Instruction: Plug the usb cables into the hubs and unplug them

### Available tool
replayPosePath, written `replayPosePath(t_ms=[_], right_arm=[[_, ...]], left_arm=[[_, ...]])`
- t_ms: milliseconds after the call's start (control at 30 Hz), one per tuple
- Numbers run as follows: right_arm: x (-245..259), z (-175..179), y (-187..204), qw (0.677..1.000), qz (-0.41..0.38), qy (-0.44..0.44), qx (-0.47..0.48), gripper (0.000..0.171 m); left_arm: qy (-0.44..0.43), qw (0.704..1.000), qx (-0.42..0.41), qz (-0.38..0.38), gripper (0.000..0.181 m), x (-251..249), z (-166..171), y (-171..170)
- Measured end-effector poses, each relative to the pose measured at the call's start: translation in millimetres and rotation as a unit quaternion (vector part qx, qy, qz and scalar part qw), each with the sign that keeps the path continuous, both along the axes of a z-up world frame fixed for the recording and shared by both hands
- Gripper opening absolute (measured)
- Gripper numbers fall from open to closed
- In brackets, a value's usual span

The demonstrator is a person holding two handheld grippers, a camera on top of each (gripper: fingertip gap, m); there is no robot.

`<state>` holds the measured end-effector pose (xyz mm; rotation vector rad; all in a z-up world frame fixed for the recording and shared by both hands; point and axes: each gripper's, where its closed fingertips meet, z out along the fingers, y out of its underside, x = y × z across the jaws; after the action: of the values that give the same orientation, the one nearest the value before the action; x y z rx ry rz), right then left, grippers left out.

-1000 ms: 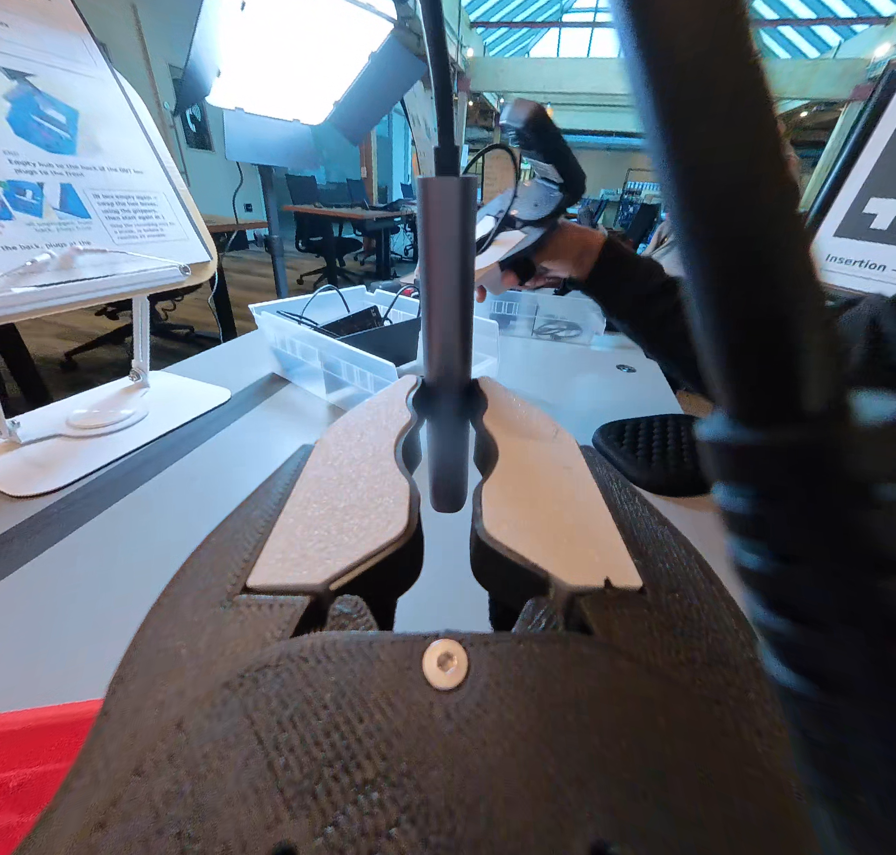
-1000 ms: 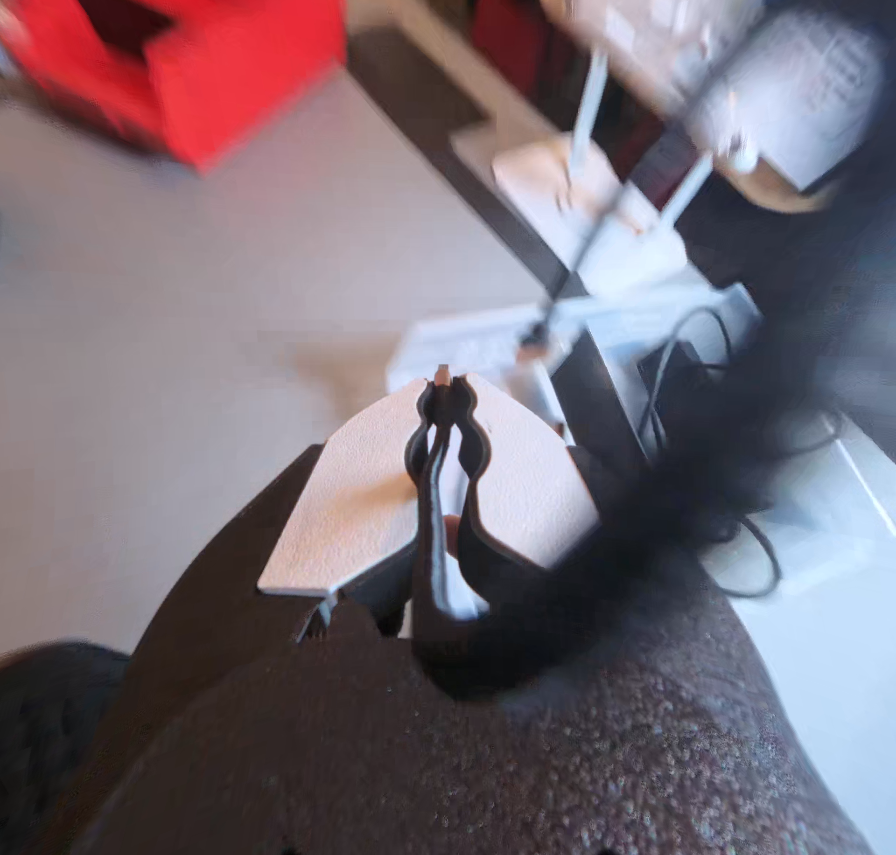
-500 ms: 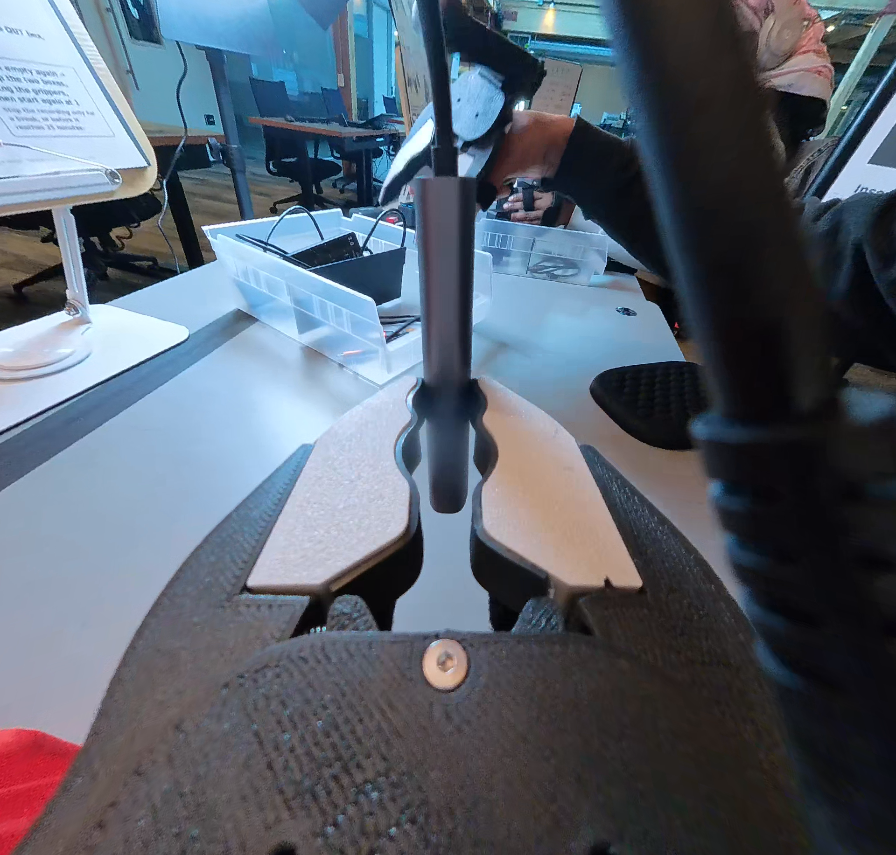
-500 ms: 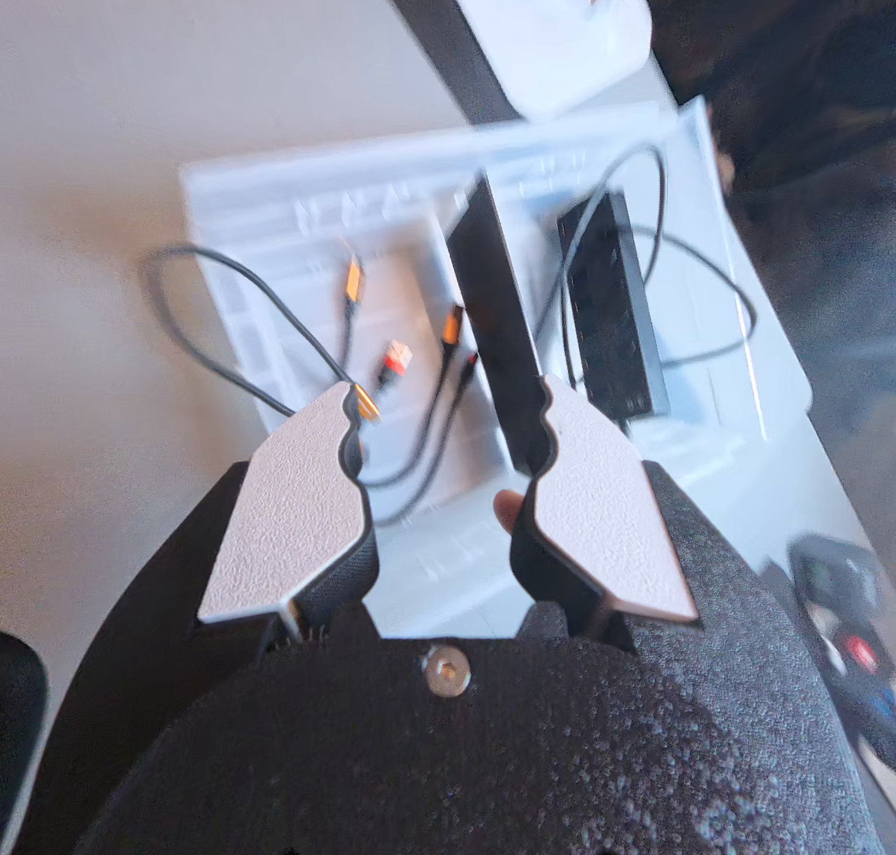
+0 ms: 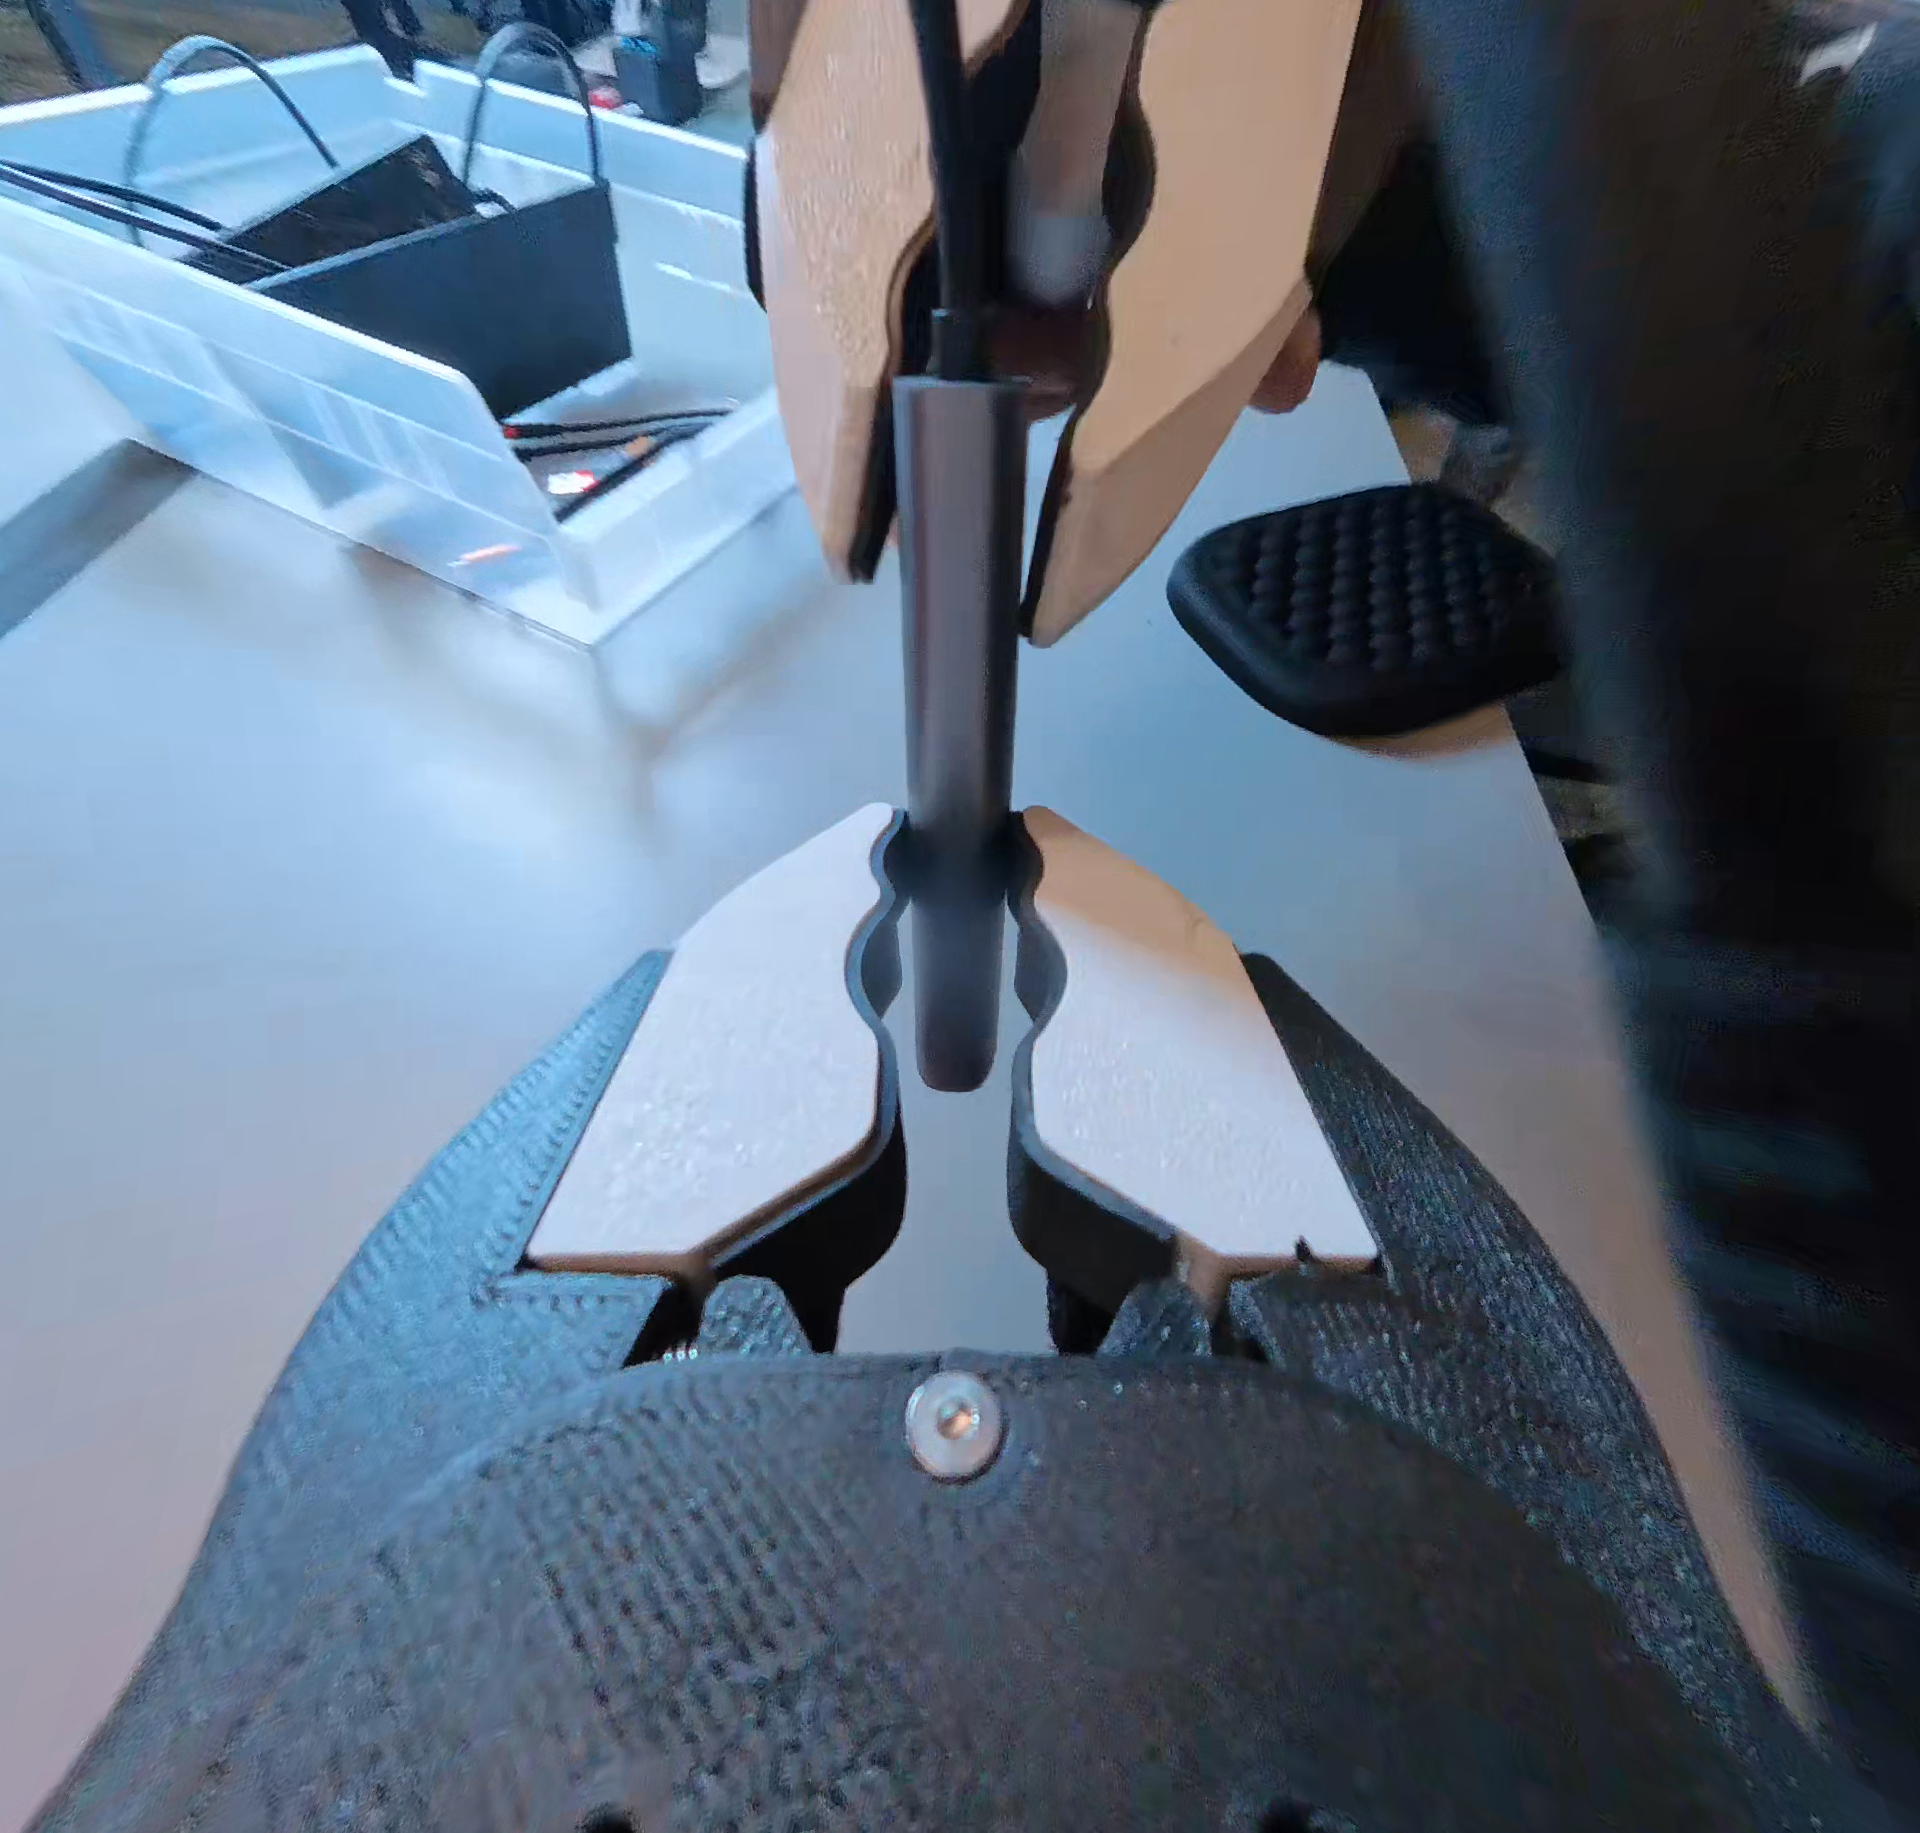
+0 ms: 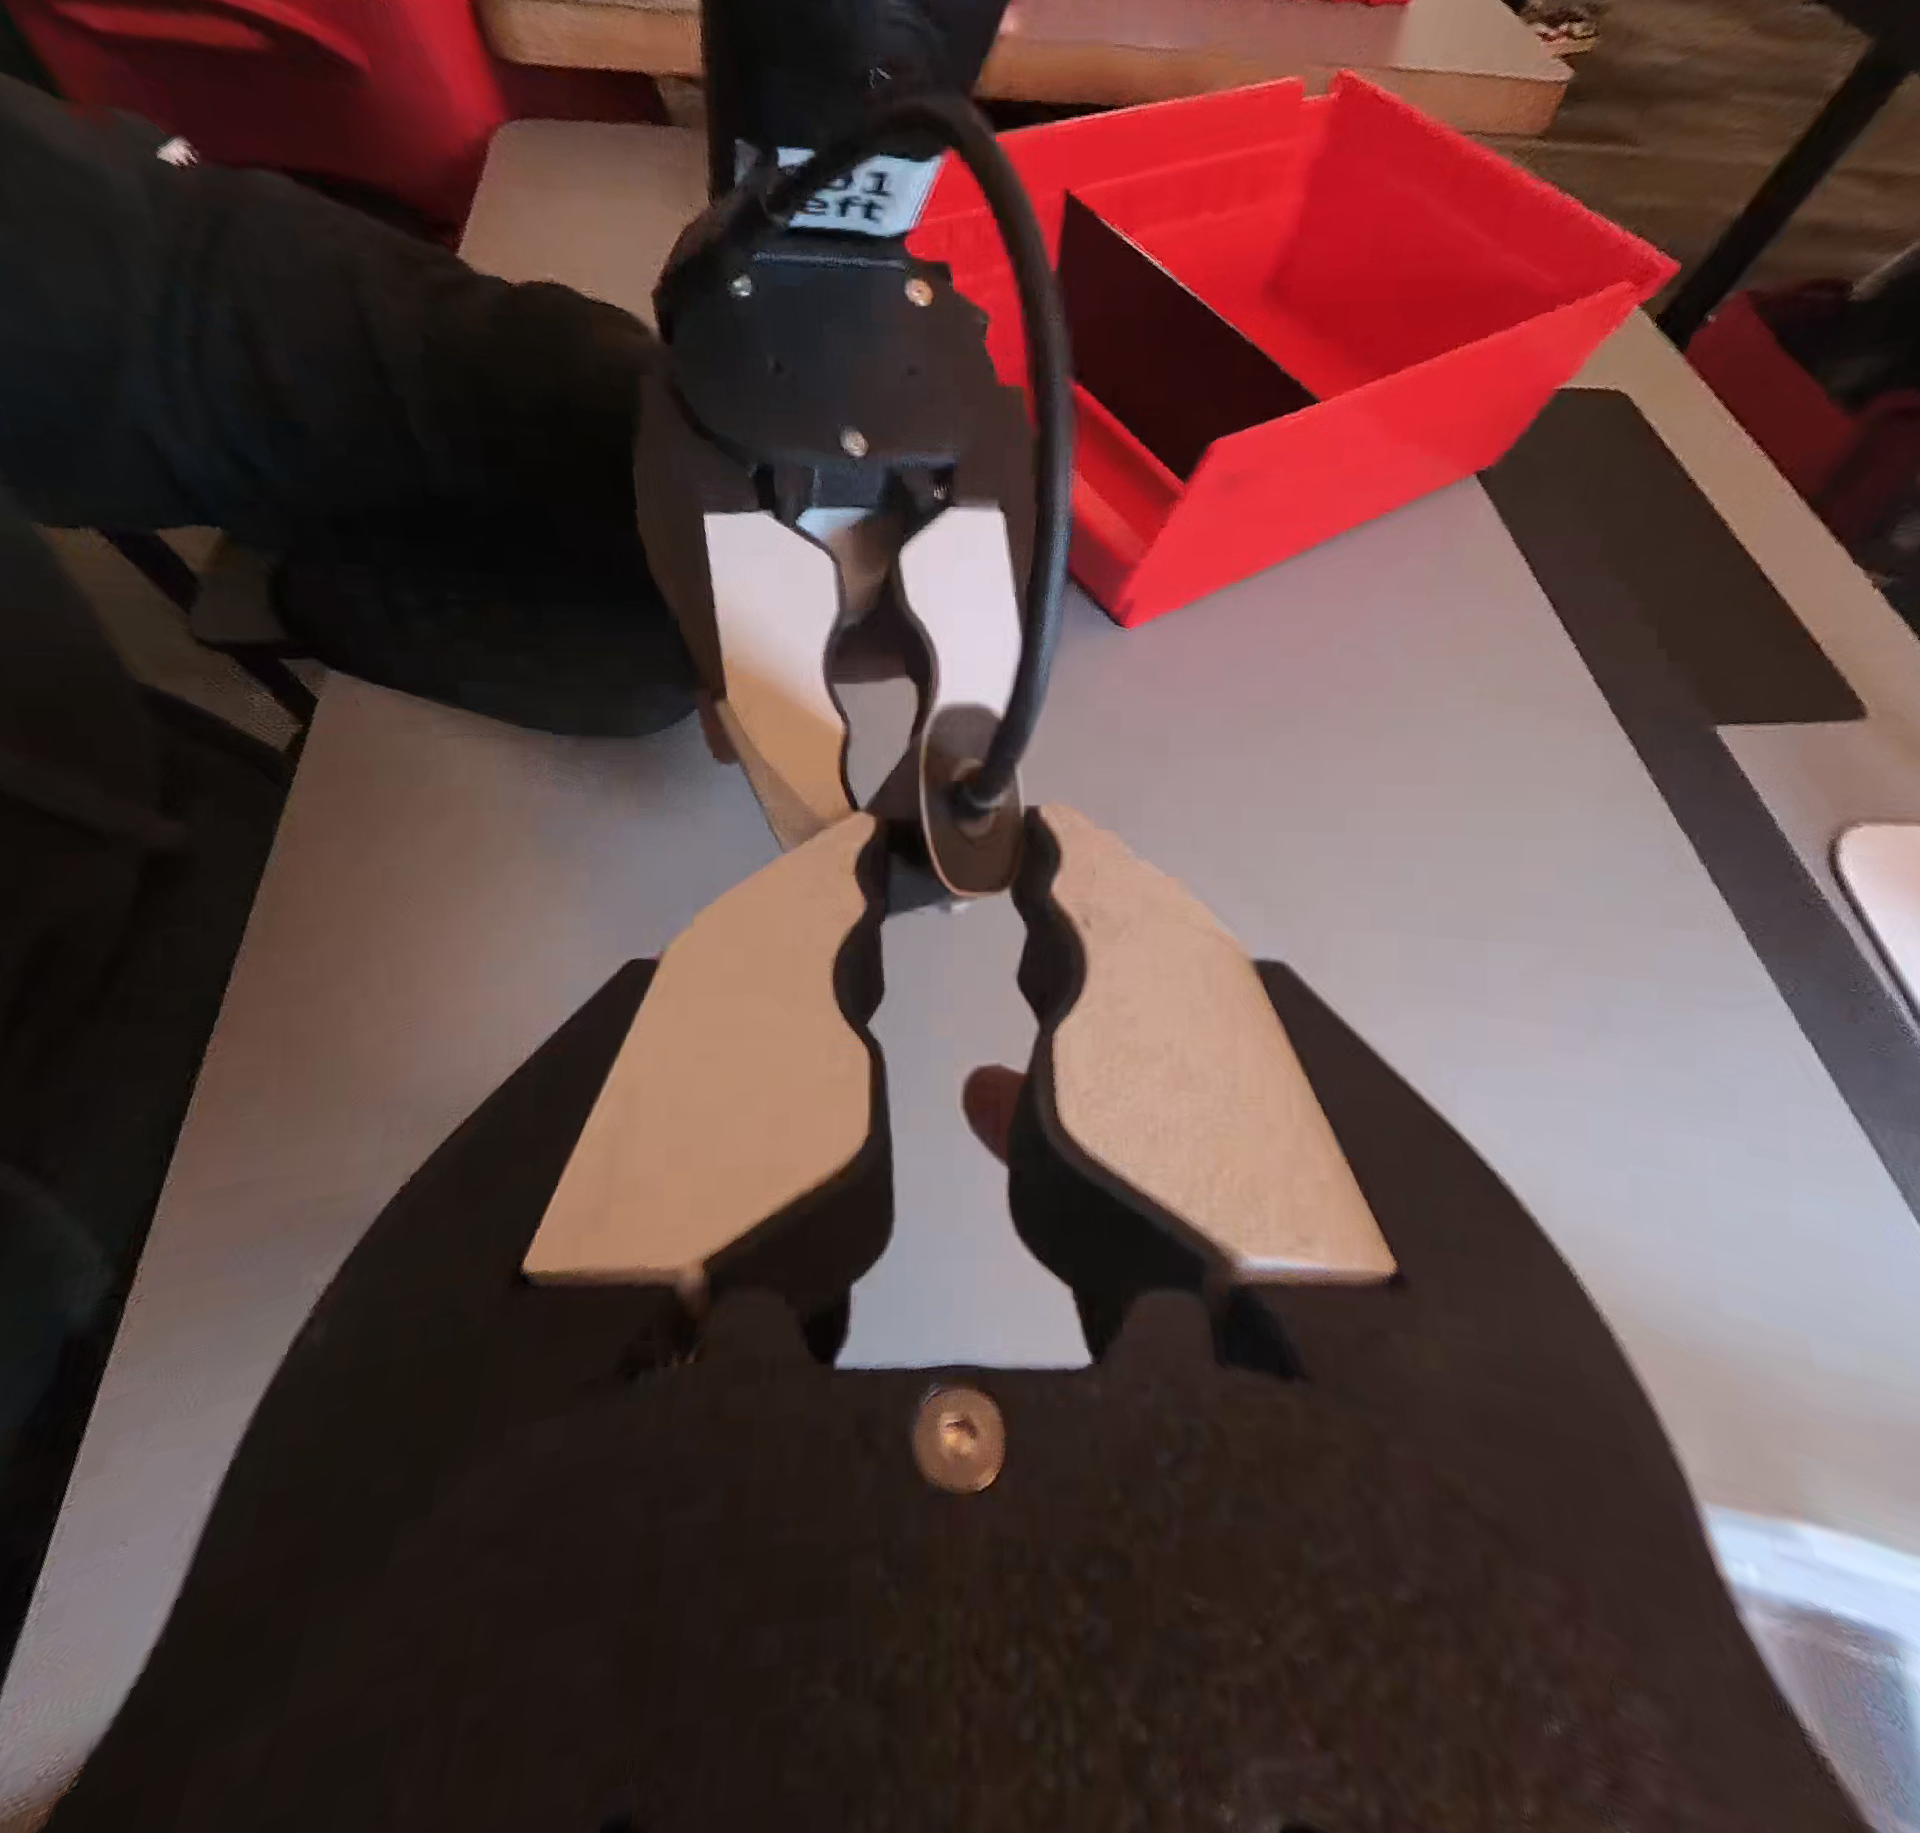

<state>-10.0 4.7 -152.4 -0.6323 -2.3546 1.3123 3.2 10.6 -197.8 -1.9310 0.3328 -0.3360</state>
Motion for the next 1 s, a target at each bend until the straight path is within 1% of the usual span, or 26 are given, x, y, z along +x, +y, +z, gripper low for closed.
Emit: replayPosePath(t_ms=[33, 67, 133, 167, 233, 300, 400, 467, 533, 567, 633, 733, 833, 867, 967, 1000], right_arm=[[4, 0, -1, 1.000, 0.015, 0.002, 0.019, 0.020], [8, 5, 2, 0.999, 0.028, 0.005, 0.037, 0.019], [7, 31, 22, 0.998, 0.016, 0.031, 0.057, 0.017], [3, 48, 38, 0.997, 0.001, 0.042, 0.065, 0.016], [-9, 85, 79, 0.994, -0.049, 0.064, 0.078, 0.016], [-26, 110, 134, 0.982, -0.124, 0.078, 0.120, 0.016], [-51, 124, 222, 0.952, -0.237, 0.066, 0.180, 0.016], [-64, 117, 274, 0.932, -0.296, 0.042, 0.203, 0.016], [-73, 102, 319, 0.909, -0.346, 0.019, 0.230, 0.016], [-76, 92, 337, 0.899, -0.365, 0.007, 0.241, 0.016], [-83, 70, 361, 0.890, -0.388, -0.019, 0.240, 0.016], [-92, 36, 371, 0.893, -0.386, -0.050, 0.224, 0.016], [-103, 15, 372, 0.901, -0.385, -0.064, 0.192, 0.017], [-107, 13, 376, 0.897, -0.396, -0.059, 0.185, 0.023], [-115, 17, 386, 0.890, -0.425, -0.050, 0.155, 0.049], [-116, 21, 388, 0.889, -0.432, -0.045, 0.144, 0.053]], left_arm=[[-0.001, 1.000, 0.007, -0.005, 0.017, 2, 0, 0], [-0.021, 1.000, 0.021, 0.001, 0.020, 1, 5, 1], [-0.061, 0.998, 0.022, 0.022, 0.038, -11, 11, 0], [-0.056, 0.997, 0.024, 0.048, 0.042, -23, 11, 1], [-0.043, 0.995, 0.032, 0.089, 0.043, -44, 8, 1], [-0.042, 0.991, 0.035, 0.123, 0.042, -60, 6, 1], [-0.028, 0.987, 0.051, 0.148, 0.042, -69, 9, 0], [-0.016, 0.986, 0.060, 0.154, 0.041, -71, 12, 0], [-0.006, 0.985, 0.066, 0.158, 0.041, -71, 15, -1], [-0.002, 0.985, 0.068, 0.159, 0.040, -72, 16, -2], [0.001, 0.984, 0.071, 0.164, 0.040, -74, 16, -2], [-0.001, 0.983, 0.071, 0.167, 0.039, -77, 15, -2], [-0.003, 0.983, 0.071, 0.171, 0.039, -79, 14, -3], [-0.005, 0.982, 0.073, 0.173, 0.039, -81, 14, -3], [-0.011, 0.981, 0.072, 0.178, 0.039, -84, 13, -4], [-0.011, 0.981, 0.071, 0.179, 0.039, -84, 13, -4]])
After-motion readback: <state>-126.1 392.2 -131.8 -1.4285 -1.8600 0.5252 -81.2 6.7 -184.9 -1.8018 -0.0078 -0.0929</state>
